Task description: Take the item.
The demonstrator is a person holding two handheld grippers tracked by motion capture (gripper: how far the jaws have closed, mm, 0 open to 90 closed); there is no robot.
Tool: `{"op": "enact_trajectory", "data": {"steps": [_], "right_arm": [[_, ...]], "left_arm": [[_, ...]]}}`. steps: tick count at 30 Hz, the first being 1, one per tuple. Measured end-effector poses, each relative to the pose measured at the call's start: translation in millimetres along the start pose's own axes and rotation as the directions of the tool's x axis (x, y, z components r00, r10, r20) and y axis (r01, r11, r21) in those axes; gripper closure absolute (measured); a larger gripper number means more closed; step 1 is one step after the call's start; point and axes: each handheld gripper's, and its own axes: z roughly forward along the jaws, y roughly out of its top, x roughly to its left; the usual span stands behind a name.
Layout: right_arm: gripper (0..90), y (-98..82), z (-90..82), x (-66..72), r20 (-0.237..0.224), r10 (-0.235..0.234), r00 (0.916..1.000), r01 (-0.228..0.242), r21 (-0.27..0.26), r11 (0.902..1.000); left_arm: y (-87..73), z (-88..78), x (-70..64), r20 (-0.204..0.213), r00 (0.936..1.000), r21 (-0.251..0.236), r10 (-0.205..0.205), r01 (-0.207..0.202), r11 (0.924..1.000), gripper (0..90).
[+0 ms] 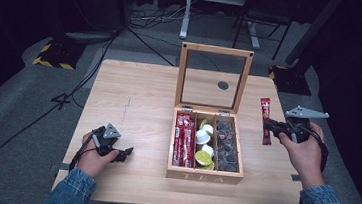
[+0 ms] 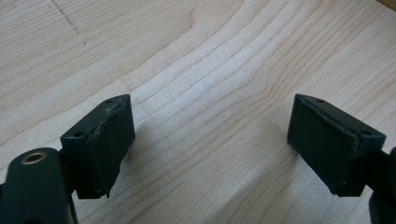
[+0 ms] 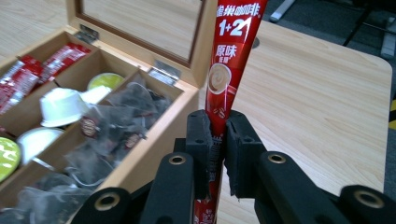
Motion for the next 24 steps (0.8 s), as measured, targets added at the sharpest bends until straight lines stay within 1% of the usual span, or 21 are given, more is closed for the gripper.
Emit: {"op": "enact_trajectory", "data": {"steps": [4,7,13,15,22,24], "right_arm": [[81.2,-9.7,6.0,-10.3,0.015,0.001,0.9999,-0.001,0.007,1.0],[81.2,-17.6,11.6,-17.3,0.021,0.013,0.9997,-0.014,0.012,0.9998],[81.2,-31.7,23.4,-28.5,0.036,0.024,0.9991,-0.025,0.031,0.9992],[81.2,-36.4,27.3,-31.8,0.038,0.038,0.9986,-0.04,0.039,0.9985],[81.2,-52.6,40.6,-40.2,0.044,0.066,0.9969,-0.069,0.086,0.9939],[81.2,-55.7,44.0,-42.0,0.047,0.066,0.9967,-0.07,0.099,0.9926]], "left_arm": [[0.0,-0.1,0.1,0.0,1.0,0.001,0.0,0.0,1.0,15.3],[0.2,0.0,0.5,0.001,1.0,0.002,0.002,-0.002,1.0,15.2],[0.6,0.2,1.9,0.004,1.0,0.002,0.007,-0.007,1.0,15.1],[0.6,0.1,2.1,0.003,1.0,0.002,0.008,-0.008,1.0,15.1],[0.6,0.3,2.1,0.006,1.0,0.002,0.006,-0.006,1.0,15.1],[0.7,0.3,2.1,0.004,1.0,0.002,0.007,-0.007,1.0,15.1]]}}
